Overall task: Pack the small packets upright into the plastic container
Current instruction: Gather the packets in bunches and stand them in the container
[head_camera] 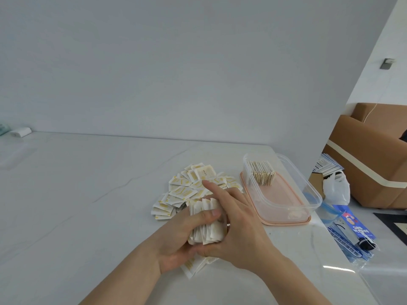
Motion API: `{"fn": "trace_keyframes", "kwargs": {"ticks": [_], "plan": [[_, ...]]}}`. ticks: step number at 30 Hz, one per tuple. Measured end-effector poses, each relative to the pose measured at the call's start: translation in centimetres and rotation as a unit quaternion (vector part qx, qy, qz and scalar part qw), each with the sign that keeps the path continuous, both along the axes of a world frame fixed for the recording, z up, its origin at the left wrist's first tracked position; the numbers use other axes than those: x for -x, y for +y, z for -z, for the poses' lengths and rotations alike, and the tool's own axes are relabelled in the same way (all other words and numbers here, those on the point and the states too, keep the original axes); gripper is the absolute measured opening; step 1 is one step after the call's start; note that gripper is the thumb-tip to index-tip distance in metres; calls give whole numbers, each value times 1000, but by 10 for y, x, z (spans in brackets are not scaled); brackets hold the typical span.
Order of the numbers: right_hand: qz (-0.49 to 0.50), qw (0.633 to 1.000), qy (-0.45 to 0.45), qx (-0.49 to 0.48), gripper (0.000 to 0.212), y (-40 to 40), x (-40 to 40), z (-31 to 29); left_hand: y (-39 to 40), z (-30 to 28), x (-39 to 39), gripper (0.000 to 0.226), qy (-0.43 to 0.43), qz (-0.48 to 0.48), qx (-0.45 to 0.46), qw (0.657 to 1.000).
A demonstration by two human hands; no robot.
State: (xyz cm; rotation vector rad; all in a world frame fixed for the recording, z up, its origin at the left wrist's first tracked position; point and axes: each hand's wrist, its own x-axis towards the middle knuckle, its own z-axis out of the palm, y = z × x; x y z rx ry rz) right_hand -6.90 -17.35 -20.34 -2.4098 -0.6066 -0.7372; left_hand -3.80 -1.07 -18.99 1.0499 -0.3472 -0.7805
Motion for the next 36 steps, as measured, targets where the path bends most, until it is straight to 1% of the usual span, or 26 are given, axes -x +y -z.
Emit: {"fn": "trace_keyframes", "kwargs": {"ticks": [5, 8, 11, 12, 14, 15, 16, 17, 19, 21, 23, 26, 28, 30, 32, 34, 36], "plan": [[4, 1000, -5, 7, 124, 2, -2, 0, -4, 6, -1, 46, -23, -15, -19, 999], [4, 1000, -6, -2, 122, 2, -3, 3, -3, 7, -3, 44, -26, -18, -24, 999], [36, 999, -14, -8, 120, 3, -3, 5, -5, 6, -6, 39, 8, -79, -14, 997], [53, 998, -16, -23, 115, 3, -3, 5, -6, 5, -7, 33, 28, -110, 2, 994], [77, 995, -7, -59, 96, 5, -3, 6, -6, 6, -10, 15, 42, -164, 27, 985], [81, 995, -4, -66, 83, 7, -3, 7, -6, 7, -11, 11, 43, -183, 31, 982], [82, 994, -3, -67, 72, 10, -3, 9, -6, 8, -13, 12, 45, -198, 32, 979], [81, 994, -1, -68, 65, 14, -3, 10, -6, 10, -15, 23, 49, -211, 30, 976], [69, 995, 10, -76, 60, 23, -2, 14, -7, 13, -15, 48, 60, -221, 13, 973], [63, 995, 31, -70, 59, 29, -1, 14, -7, 13, -15, 58, 62, -226, -2, 972], [61, 994, 59, -68, 58, 28, 0, 12, -6, 12, -15, 66, 70, -221, 2, 973], [73, 990, 89, -86, 61, 21, 2, 5, -6, 10, -13, 84, 103, -197, 45, 974], [73, 984, 108, -120, 65, 14, 2, 1, -7, 8, -12, 84, 109, -200, 73, 971], [88, 978, 119, -147, 63, 10, 2, -4, -11, 2, -8, 77, 81, -197, 70, 975], [124, 975, 109, -152, 47, 3, 0, -10, -20, -7, -2, 68, 31, -172, 56, 983], [159, 972, 97, -141, 31, -4, 0, -19, -31, -14, -1, 67, -27, -160, 28, 986], [186, 971, 88, -124, 29, -15, 1, -30, -42, -22, -3, 72, -69, -137, 14, 988]]}}
